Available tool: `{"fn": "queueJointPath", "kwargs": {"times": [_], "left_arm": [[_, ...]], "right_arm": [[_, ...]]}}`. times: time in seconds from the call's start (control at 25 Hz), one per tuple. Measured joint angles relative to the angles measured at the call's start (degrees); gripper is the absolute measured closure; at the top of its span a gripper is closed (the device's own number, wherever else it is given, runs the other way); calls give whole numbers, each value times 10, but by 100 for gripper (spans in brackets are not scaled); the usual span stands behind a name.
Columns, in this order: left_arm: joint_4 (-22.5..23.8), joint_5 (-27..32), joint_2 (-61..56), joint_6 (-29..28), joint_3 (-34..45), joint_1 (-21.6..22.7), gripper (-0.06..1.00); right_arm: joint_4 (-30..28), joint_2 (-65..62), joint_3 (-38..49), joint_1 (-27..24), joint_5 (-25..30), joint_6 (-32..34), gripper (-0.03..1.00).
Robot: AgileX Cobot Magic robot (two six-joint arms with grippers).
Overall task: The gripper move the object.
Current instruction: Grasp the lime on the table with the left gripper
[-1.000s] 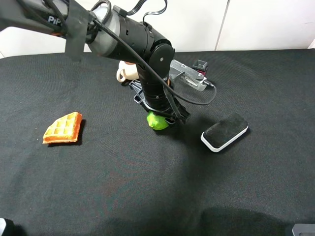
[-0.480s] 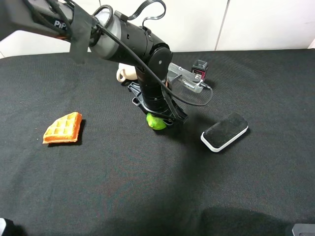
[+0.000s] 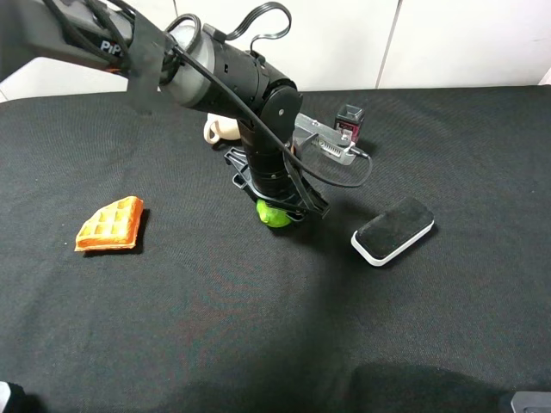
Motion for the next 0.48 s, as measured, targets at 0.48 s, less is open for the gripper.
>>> {"fn": "queueJointPath", "kwargs": {"times": [0.48], "left_arm": [[0,-7,0,0,0,0,30]], "right_arm": [[0,0,0,0,0,0,31]]}}
